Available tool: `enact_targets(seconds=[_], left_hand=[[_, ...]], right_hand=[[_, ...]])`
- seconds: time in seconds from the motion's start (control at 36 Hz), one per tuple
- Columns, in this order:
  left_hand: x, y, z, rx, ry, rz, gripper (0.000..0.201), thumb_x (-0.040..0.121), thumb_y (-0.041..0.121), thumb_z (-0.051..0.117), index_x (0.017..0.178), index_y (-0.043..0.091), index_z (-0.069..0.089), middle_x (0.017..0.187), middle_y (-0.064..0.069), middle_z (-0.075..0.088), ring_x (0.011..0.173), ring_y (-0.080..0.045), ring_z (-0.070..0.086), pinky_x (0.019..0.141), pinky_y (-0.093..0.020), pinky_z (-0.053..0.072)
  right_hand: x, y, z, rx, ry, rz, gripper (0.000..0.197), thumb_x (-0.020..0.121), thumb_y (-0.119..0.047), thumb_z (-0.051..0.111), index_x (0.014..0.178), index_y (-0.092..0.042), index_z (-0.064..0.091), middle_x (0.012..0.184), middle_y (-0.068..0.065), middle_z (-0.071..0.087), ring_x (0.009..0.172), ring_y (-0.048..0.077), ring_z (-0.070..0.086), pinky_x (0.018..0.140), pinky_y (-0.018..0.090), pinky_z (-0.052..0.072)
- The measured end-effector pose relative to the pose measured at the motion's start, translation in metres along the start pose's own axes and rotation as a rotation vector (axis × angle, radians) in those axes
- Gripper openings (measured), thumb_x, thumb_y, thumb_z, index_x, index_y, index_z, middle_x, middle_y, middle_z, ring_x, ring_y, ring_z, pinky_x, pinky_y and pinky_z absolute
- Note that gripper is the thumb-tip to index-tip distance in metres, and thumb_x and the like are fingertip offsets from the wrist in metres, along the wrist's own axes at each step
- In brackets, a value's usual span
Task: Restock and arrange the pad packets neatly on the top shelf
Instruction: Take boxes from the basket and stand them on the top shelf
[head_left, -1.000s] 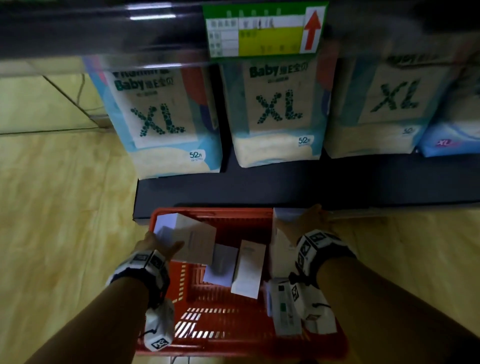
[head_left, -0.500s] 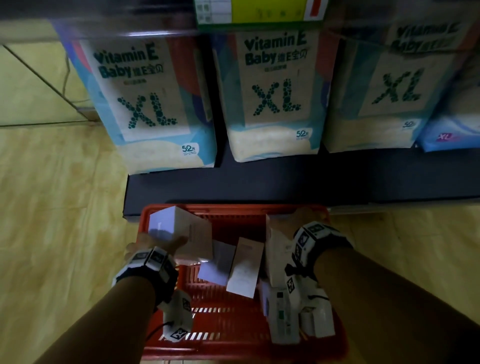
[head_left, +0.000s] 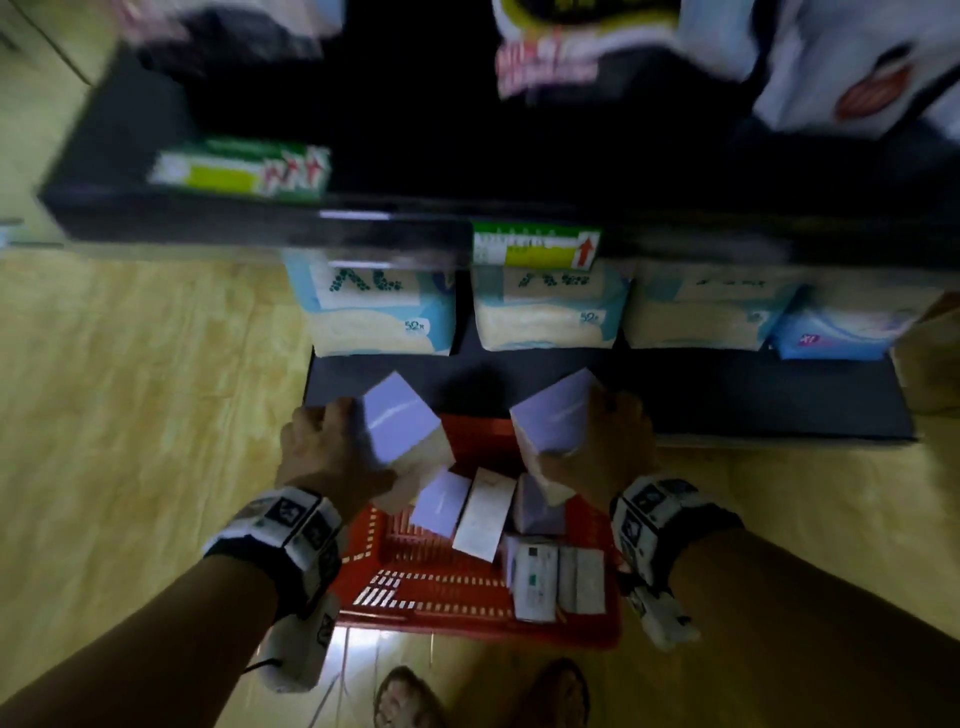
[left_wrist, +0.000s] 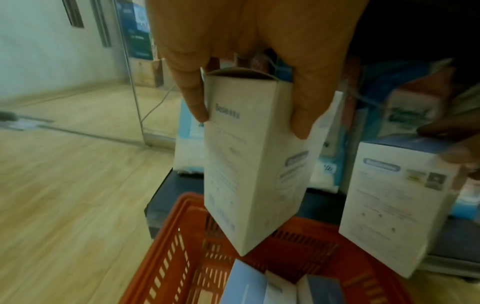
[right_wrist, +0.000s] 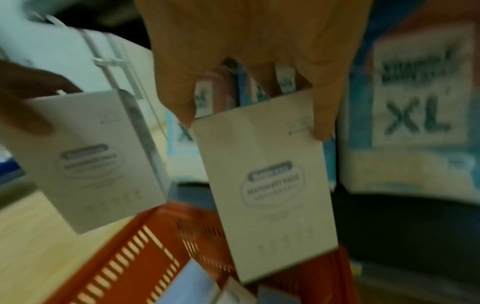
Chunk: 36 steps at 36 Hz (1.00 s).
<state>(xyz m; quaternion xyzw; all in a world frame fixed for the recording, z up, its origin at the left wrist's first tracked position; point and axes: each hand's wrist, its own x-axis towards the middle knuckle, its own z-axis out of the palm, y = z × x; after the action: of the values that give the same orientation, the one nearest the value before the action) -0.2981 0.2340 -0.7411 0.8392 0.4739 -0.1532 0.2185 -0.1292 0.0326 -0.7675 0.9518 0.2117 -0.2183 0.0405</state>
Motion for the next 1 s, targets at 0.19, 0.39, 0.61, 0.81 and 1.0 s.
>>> enact_targets(seconds=[0.19,0.39,0.61,0.81,1.0], left_hand=[[-0.06,0.015,-0.128,0.005,-0.1,0.13,0.102,0.059,0.049,0.083,0.141,0.023,0.029,0.129,-0.01,0.041,0.119,-0.03,0.043,0.097,-0.036,0.041],[-0.129,0.026,-0.271,-0.065,-0.086,0.323,0.103,0.06,0.046,0.085,0.142,0.019,0.029,0.135,-0.007,0.04,0.127,-0.024,0.037,0.102,-0.029,0.035],[-0.215,0.039,-0.436,0.011,0.09,0.581,0.106,0.056,0.063,0.079,0.142,0.032,0.027,0.121,0.005,0.039,0.114,-0.016,0.045,0.092,-0.027,0.041],[-0.287,0.058,-0.553,-0.116,0.256,0.806,0.105,0.042,0.073,0.078,0.133,0.043,0.036,0.129,0.014,0.042,0.12,-0.008,0.044,0.101,-0.031,0.04],[-0.336,0.117,-0.636,-0.24,0.369,0.881,0.1,0.038,0.066,0.075,0.129,0.041,0.043,0.134,0.011,0.047,0.12,-0.015,0.049,0.103,-0.043,0.043]], right_hand=[[-0.058,-0.017,-0.13,0.294,-0.085,0.011,0.09,0.066,-0.048,0.069,0.141,-0.015,0.034,0.134,0.019,0.039,0.126,0.041,0.04,0.104,0.046,0.039],[-0.128,-0.039,-0.266,0.21,-0.185,-0.257,0.078,0.077,-0.061,0.064,0.143,-0.027,0.039,0.153,0.004,0.032,0.136,0.031,0.036,0.11,0.045,0.032],[-0.247,-0.061,-0.453,0.192,0.072,-0.41,0.058,0.071,-0.063,0.054,0.112,-0.023,0.056,0.116,0.006,0.055,0.112,0.028,0.05,0.097,0.037,0.04],[-0.345,-0.036,-0.595,0.394,0.276,-0.498,0.033,0.078,-0.051,0.066,0.092,-0.02,0.064,0.094,-0.001,0.064,0.091,0.017,0.06,0.07,0.025,0.048],[-0.369,0.015,-0.706,0.493,0.402,-0.405,0.058,0.069,-0.063,0.066,0.095,-0.012,0.071,0.098,0.004,0.07,0.089,0.025,0.066,0.076,0.036,0.053]])
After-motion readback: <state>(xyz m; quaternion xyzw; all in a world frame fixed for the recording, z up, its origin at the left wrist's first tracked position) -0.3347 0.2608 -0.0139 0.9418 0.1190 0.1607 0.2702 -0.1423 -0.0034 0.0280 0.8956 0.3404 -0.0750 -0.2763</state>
